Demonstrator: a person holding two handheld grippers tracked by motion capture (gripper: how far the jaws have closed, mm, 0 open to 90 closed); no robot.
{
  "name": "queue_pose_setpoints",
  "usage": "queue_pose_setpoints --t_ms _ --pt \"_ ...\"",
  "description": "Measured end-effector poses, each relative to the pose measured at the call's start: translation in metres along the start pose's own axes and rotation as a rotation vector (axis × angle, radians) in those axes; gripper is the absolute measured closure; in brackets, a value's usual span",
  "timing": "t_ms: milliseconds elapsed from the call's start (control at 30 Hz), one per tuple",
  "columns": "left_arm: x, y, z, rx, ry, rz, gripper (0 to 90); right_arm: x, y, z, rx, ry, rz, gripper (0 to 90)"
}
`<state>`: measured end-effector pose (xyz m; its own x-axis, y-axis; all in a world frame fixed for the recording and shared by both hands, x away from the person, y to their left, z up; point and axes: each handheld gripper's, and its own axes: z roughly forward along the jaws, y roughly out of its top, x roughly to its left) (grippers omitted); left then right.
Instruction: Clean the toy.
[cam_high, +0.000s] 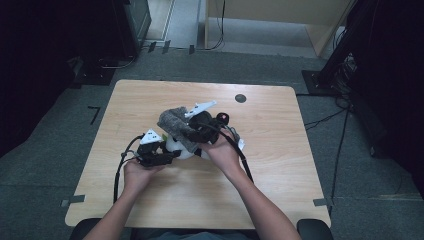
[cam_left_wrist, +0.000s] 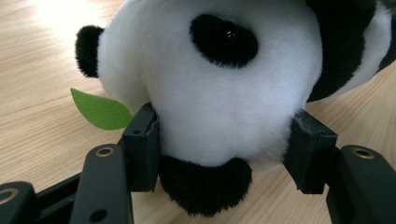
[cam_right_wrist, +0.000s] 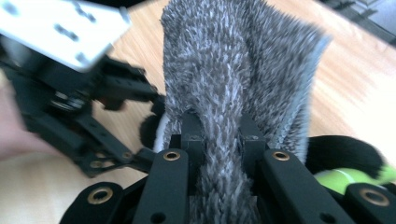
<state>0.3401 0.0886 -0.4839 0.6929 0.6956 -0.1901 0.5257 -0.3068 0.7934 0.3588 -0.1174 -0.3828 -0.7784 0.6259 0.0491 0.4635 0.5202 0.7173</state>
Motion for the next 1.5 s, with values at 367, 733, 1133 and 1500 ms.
queue_pose_setpoints --t_ms 367,733,1133,1500 --pt "0.001 0.000 0.000 0.006 -0.013 -0.017 38.1 0.011 -0.021 0.014 0.054 0.020 -0.027 79.1" --pt "0.002 -0.001 0.000 0.003 -0.021 -0.021 38.5 0.008 -0.058 -0.003 0.075 0.044 -0.031 79.4" --pt "0.003 0.000 0.000 0.005 -0.023 -0.026 39.1 0.002 -0.091 -0.024 0.136 0.040 -0.018 79.5" --pt "0.002 0.000 0.000 0.009 -0.014 -0.003 40.7 -0.024 -0.120 -0.051 0.130 0.065 0.051 79.4"
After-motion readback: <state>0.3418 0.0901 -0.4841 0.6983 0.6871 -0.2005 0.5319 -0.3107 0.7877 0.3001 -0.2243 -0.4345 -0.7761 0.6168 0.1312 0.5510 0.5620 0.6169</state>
